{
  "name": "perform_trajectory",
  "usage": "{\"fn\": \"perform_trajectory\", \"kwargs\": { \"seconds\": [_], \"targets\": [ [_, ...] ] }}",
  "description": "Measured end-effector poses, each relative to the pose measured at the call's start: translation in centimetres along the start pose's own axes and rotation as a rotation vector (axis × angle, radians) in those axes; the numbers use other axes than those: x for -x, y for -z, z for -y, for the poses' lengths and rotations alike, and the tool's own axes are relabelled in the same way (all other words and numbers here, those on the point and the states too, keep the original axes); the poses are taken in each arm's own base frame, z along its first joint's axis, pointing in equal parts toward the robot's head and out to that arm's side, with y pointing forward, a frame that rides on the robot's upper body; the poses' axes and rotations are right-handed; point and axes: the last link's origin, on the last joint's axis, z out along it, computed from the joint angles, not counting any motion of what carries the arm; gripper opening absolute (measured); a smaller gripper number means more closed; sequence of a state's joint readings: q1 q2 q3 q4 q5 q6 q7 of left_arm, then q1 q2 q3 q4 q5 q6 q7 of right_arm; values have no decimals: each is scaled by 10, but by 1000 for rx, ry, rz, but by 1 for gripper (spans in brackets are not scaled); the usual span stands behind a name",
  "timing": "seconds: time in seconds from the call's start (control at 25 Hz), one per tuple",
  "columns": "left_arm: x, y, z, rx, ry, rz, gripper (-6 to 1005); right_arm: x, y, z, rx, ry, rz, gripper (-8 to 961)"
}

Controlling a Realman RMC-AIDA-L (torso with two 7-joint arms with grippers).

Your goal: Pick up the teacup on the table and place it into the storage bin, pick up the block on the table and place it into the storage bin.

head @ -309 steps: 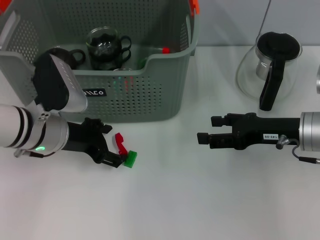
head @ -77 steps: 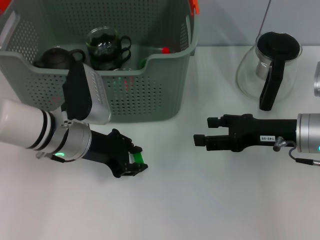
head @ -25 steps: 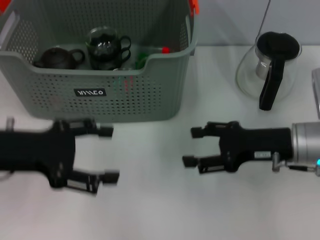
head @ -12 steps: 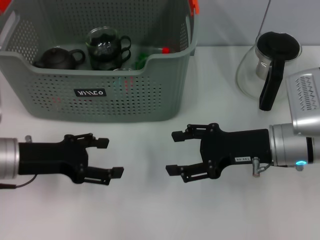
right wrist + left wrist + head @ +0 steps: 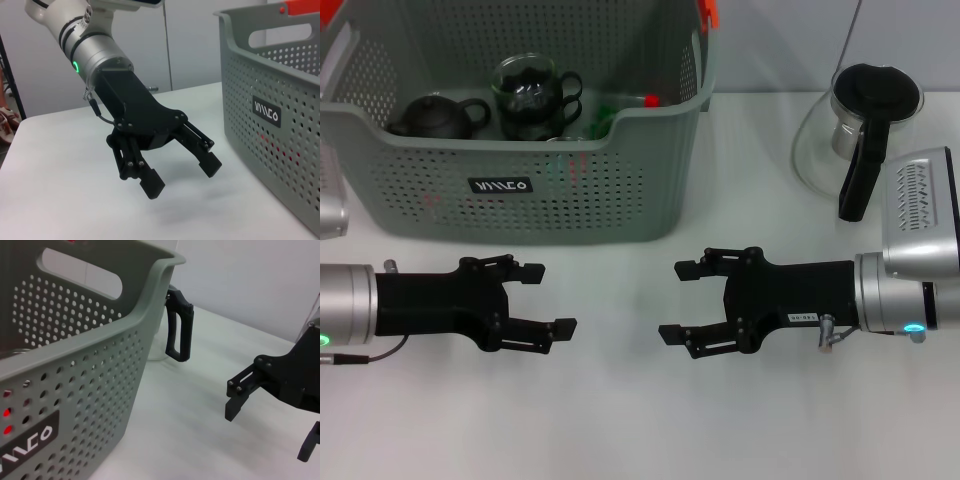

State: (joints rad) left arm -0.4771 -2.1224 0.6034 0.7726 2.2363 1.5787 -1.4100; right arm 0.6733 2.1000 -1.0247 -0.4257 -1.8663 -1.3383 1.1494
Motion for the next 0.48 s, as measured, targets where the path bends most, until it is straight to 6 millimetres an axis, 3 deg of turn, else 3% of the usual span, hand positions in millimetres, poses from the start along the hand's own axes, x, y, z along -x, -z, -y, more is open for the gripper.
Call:
{"fn": "perform_trajectory", "kwargs": {
  "seconds": [0.48],
  "targets": [
    [1, -1, -1, 0, 3, 0, 961, 0, 0, 0, -3, -1, 3, 882]
  ]
}}
